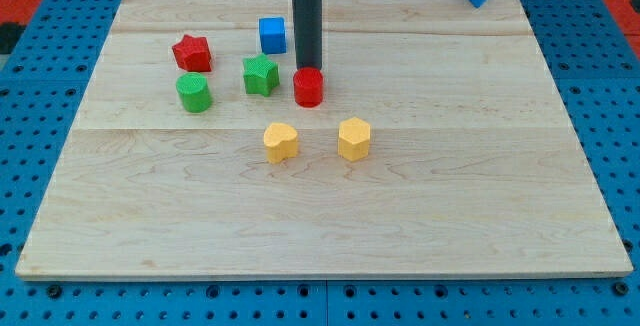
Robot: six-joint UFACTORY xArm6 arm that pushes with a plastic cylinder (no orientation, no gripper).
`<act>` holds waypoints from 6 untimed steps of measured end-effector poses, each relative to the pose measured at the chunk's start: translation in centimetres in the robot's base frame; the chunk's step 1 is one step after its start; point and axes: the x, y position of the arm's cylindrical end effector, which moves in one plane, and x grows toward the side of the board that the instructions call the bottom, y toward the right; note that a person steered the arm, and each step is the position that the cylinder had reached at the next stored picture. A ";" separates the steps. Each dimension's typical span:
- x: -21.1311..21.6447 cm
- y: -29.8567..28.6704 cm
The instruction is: Push the red circle a bit left
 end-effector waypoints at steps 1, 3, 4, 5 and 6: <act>1.6 0.3; 5.6 3.3; 7.1 5.1; 9.4 2.7; 9.6 1.3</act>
